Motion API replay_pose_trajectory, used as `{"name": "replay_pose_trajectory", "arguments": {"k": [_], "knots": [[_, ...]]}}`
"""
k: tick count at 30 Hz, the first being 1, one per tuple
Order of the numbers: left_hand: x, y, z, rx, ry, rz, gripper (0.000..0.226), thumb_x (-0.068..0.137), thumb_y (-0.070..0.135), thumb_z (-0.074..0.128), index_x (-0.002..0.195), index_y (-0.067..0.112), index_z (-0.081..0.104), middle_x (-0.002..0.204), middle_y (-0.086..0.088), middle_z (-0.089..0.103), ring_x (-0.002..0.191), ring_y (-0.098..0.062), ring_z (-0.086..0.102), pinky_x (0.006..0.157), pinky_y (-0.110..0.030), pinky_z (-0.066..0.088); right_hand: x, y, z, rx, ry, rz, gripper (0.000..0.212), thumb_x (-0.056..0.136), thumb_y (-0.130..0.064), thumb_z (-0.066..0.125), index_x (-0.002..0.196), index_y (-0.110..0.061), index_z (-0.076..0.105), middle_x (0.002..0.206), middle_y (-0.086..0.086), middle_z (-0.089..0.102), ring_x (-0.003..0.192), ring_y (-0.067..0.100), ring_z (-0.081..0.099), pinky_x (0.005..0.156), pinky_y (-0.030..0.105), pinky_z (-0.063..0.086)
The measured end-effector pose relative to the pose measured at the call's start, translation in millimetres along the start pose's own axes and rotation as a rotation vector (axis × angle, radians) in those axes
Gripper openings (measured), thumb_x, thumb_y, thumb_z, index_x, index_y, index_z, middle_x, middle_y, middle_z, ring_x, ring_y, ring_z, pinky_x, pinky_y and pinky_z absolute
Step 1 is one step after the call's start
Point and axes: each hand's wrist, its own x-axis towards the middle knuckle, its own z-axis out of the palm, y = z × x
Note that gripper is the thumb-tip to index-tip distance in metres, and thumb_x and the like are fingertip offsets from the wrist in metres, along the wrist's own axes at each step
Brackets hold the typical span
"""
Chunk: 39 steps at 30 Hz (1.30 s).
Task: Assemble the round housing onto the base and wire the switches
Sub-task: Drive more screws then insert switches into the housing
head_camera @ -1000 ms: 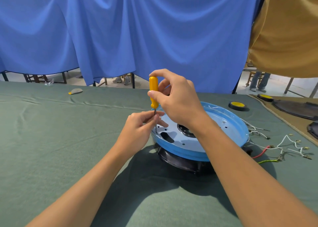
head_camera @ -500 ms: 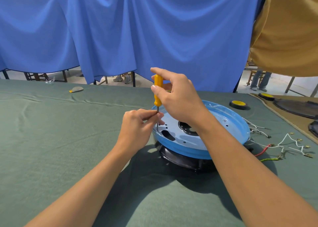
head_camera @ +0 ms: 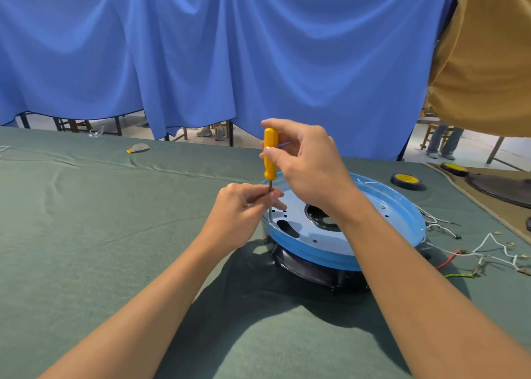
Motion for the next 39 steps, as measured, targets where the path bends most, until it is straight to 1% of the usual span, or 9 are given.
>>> {"name": "replay_pose_trajectory", "arguments": {"k": [3,6,12,19,23,26,31,35,39], "knots": [[-1.6,0.7,3.1,0.013,0.020,0.028,0.020,0.096,0.015,0.061,0.104,0.005,0.076,0.092,-0.001,0.077,0.090,-0.010,0.071,0.087,-0.027,0.055,-0.2,2.2,2.2,-0.086,0.103,0.001,0.022,0.084,-0.026,0.072,0.105,-0.023,0.065,0.081,-0.005,0.065,0.082,0.017,0.062,0.080,0.025,0.050],[-2.0,1.6,5.6,0.055,0.154,0.057,0.010,0.085,0.013,0.074,0.094,0.010,0.079,0.083,0.000,0.077,0.076,-0.005,0.070,0.079,-0.019,0.053,-0.8,2.9,0.8,-0.136,0.144,-0.009,0.026,0.081,-0.035,0.076,0.097,-0.021,0.061,0.080,-0.005,0.063,0.076,0.014,0.058,0.067,0.017,0.042],[1.4,-0.1,0.5,-0.002,0.056,-0.014,0.013,0.092,0.011,0.066,0.096,0.010,0.079,0.078,0.005,0.076,0.078,-0.005,0.068,0.083,-0.028,0.052,0.0,2.5,-3.1,0.100,-0.027,0.038,0.036,0.093,-0.012,0.060,0.129,-0.017,0.059,0.107,0.001,0.067,0.094,0.016,0.068,0.080,0.024,0.056],[-3.6,4.1,6.6,0.018,0.125,0.019,0.014,0.087,0.017,0.071,0.095,0.008,0.078,0.078,0.001,0.075,0.073,-0.009,0.071,0.080,-0.028,0.057,-2.2,3.6,0.2,-0.063,0.129,-0.020,0.020,0.083,-0.029,0.074,0.100,-0.026,0.063,0.076,-0.008,0.064,0.072,0.007,0.061,0.066,0.013,0.045],[-0.7,4.9,4.8,0.043,0.071,-0.011,0.014,0.090,0.012,0.067,0.085,0.007,0.079,0.069,0.009,0.072,0.061,0.007,0.060,0.063,-0.007,0.041,-2.4,-0.1,-1.0,-0.049,0.077,-0.039,0.024,0.089,-0.028,0.066,0.113,-0.024,0.066,0.095,-0.008,0.068,0.086,0.008,0.061,0.083,0.023,0.049],[-1.9,6.3,3.9,0.046,0.008,0.010,0.020,0.095,0.011,0.062,0.083,0.009,0.077,0.068,0.013,0.070,0.059,0.006,0.058,0.059,-0.007,0.037,-1.7,-1.6,-2.0,-0.004,0.004,-0.039,0.032,0.092,-0.015,0.061,0.124,-0.021,0.064,0.101,-0.003,0.070,0.096,0.020,0.066,0.093,0.038,0.051],[-3.8,4.0,7.7,0.040,0.158,0.056,0.008,0.085,0.012,0.074,0.090,0.008,0.079,0.080,0.000,0.076,0.074,-0.007,0.069,0.075,-0.022,0.054,-1.7,3.4,-1.0,-0.195,0.085,-0.052,0.026,0.089,-0.034,0.066,0.115,-0.028,0.066,0.082,-0.011,0.060,0.095,0.023,0.059,0.080,0.004,0.032],[-0.9,1.8,4.7,0.024,0.109,0.039,0.010,0.087,0.010,0.071,0.092,0.008,0.079,0.081,0.001,0.077,0.075,-0.003,0.070,0.075,-0.016,0.052,-0.6,0.6,-5.1,-0.062,-0.027,-0.015,0.040,0.091,-0.025,0.063,0.131,-0.023,0.058,0.101,-0.008,0.067,0.095,0.018,0.064,0.088,0.028,0.050],[-0.5,1.5,3.2,0.018,0.010,0.022,0.018,0.096,0.011,0.061,0.101,0.006,0.077,0.091,0.001,0.077,0.088,-0.004,0.070,0.081,-0.018,0.051,-0.2,2.3,-4.5,-0.023,-0.033,-0.004,0.040,0.093,-0.015,0.059,0.132,-0.023,0.057,0.099,-0.003,0.068,0.094,0.020,0.066,0.085,0.028,0.053]]}}
